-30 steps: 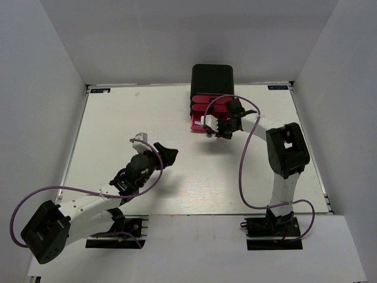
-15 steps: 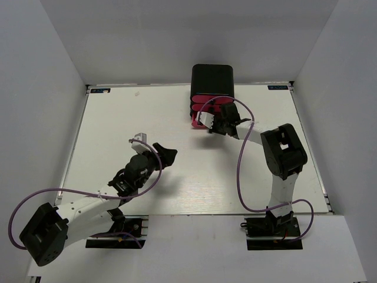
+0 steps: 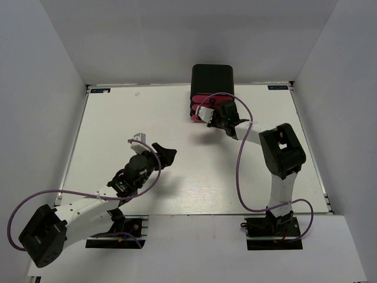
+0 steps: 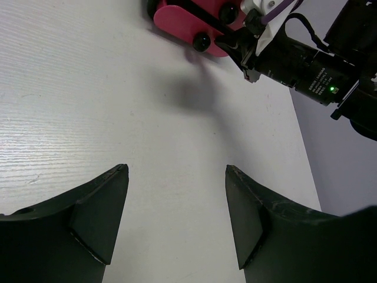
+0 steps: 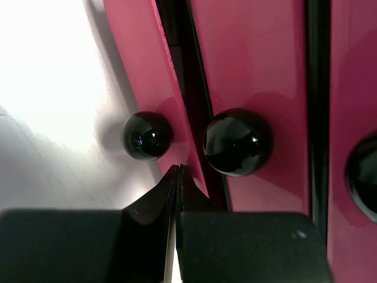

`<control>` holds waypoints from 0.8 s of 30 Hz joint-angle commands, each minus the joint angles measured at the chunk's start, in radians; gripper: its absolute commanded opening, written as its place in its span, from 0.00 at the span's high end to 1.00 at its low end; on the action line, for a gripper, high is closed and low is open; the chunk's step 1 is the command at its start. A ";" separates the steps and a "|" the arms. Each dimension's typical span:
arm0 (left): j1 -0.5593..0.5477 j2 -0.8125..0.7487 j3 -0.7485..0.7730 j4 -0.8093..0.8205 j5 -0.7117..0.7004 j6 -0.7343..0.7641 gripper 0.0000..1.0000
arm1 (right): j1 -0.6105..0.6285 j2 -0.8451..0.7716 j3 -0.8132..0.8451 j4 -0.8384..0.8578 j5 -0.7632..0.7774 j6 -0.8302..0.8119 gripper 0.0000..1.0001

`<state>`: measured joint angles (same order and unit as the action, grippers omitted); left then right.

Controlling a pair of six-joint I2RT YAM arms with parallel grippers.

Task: Sort the stationery into containers
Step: Close the drawer at the center of the board.

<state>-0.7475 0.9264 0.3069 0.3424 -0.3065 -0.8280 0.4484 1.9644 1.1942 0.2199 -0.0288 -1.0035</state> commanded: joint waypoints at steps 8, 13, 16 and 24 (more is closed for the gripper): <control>0.004 -0.043 -0.015 -0.023 -0.022 -0.011 0.24 | 0.006 0.039 0.025 0.081 0.024 -0.015 1.00; 0.004 -0.043 -0.015 -0.033 -0.022 -0.011 0.24 | 0.004 0.050 0.022 0.105 0.055 -0.015 1.00; 0.004 -0.043 -0.015 -0.042 -0.022 -0.011 0.24 | 0.007 0.057 0.019 0.130 0.072 -0.014 1.00; 0.004 -0.043 -0.006 -0.052 -0.022 -0.011 0.24 | 0.007 0.077 0.021 0.176 0.090 -0.020 1.00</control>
<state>-0.7475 0.9020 0.3008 0.3019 -0.3180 -0.8391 0.4522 2.0270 1.1946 0.3161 0.0387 -1.0138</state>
